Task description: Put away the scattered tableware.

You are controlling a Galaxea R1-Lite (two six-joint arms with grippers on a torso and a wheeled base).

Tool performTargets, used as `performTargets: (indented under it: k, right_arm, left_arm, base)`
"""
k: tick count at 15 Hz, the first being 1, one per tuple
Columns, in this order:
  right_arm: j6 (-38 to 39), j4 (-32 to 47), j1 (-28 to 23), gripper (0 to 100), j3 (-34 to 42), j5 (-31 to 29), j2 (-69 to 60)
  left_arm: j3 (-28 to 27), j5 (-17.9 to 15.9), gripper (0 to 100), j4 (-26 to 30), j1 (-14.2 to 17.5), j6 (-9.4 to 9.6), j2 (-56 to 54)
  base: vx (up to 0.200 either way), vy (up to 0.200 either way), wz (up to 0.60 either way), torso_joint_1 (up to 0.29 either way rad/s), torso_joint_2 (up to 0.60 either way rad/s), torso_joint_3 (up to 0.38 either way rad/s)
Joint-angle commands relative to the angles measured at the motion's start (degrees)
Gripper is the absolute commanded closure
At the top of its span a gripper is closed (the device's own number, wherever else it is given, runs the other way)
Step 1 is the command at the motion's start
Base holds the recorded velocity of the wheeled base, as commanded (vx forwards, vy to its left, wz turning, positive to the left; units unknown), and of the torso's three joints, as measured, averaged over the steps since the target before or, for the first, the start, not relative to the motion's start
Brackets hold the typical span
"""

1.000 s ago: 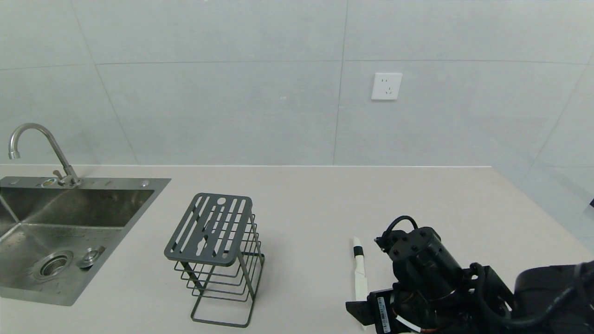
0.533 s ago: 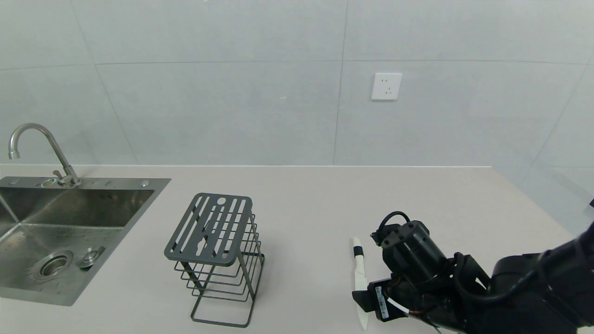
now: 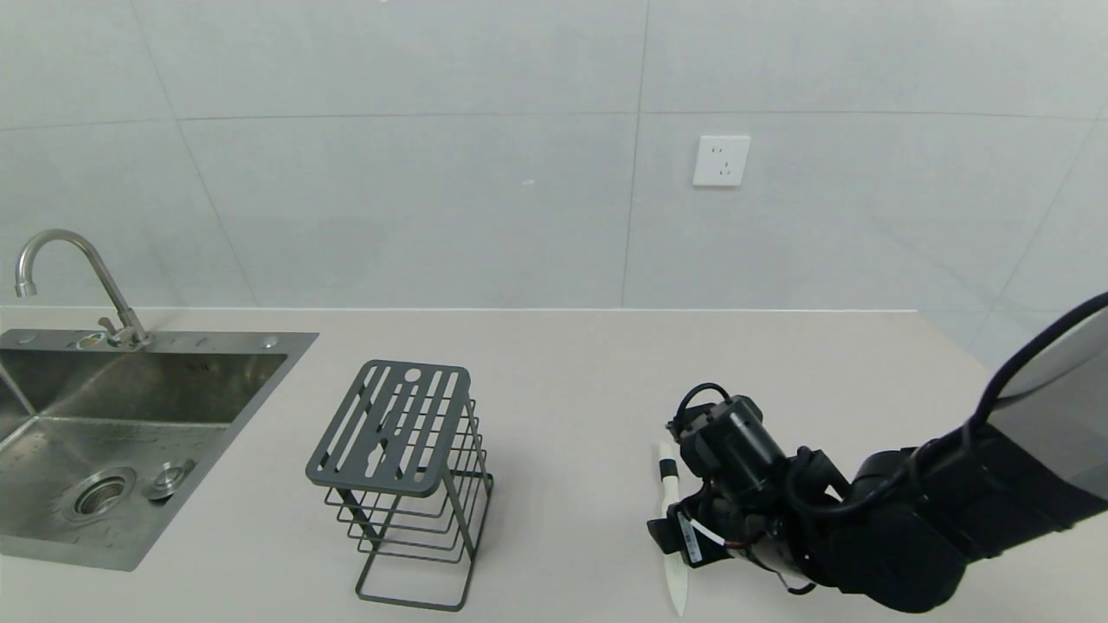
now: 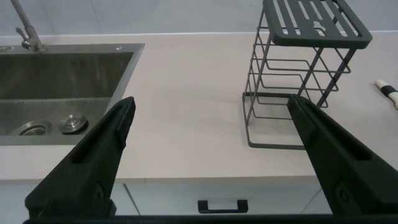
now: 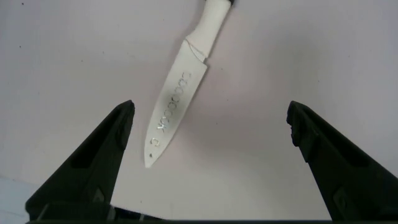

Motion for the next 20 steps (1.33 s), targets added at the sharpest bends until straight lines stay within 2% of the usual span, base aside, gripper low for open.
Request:
performTargets:
  k: [1, 9, 20]
  right_arm:
    - [-0.12, 0.05, 0.97, 0, -2.53, -0.05, 3.87]
    - [-0.21, 0.23, -0.97, 0, -6.75, -0.23, 8.79]
    - [-1.26, 0.14, -1.67, 0, -7.9, -0.23, 10.19]
  left_arm:
    - [0.0, -0.01, 0, -0.01, 0.01, 0.01, 0.09]
    - [0.0, -0.19, 0, -0.01, 0.01, 0.01, 0.09]
    - [0.0, -0.19, 0, -0.01, 0.01, -0.08, 0.09]
  base:
    - [0.0, 0.0, 0.0, 0.0, 0.0, 0.0]
    - [0.0, 0.0, 0.0, 0.0, 0.0, 0.0]
    - [0.0, 0.0, 0.0, 0.0, 0.0, 0.0]
